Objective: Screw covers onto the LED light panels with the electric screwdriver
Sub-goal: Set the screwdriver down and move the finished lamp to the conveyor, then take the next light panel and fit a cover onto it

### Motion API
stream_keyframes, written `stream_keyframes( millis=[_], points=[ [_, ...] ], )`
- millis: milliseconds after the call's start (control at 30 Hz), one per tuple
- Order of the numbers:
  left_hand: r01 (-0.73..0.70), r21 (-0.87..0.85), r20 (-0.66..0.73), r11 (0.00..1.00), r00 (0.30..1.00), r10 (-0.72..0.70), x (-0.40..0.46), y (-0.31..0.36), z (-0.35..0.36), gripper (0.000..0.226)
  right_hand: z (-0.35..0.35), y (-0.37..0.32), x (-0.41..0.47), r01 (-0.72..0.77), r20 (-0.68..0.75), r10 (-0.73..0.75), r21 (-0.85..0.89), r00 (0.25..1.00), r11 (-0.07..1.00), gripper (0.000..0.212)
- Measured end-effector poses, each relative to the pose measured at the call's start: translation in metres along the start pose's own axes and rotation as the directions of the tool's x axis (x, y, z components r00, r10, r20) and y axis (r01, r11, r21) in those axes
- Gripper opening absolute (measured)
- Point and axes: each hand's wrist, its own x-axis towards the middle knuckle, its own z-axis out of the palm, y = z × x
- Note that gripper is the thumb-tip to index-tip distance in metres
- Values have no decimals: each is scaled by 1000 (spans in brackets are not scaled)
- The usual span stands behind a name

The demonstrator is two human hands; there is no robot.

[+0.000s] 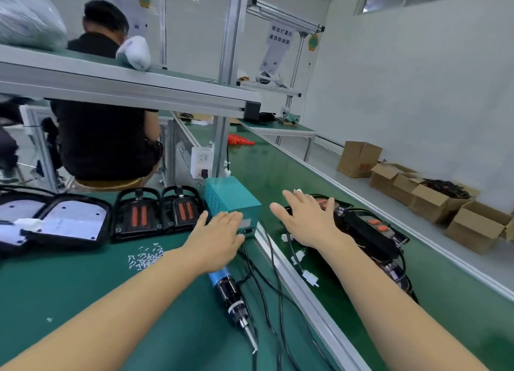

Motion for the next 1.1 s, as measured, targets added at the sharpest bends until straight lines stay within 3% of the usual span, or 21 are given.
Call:
stream_keyframes(
  millis=[367,633,800,933,1000,1100],
  points=[
    [295,27,37,955,954,-296,-92,-97,20,59,78,-150,-16,354,173,-365,91,915,931,66],
    [439,29,7,898,898,-439,-144,-152,22,57,114,-233,-26,470,235,-481,107,845,876,67],
    [505,14,-208,863,846,-492,-158,-187,19,52,126,-266,-27,509,185,-529,148,828,848,65],
    [565,-89,-464,820,705,-536,-164,-223,8,46,126,-291,-15,540,72,-557,168,827,824,63],
    [598,-113,-524,793,643,-559,-164,-243,1,47,126,-304,-8,562,-5,-570,173,822,809,60],
    [626,-82,-531,775,631,-566,-157,-271,-9,55,128,-322,4,586,-68,-584,170,809,792,54]
  ],
)
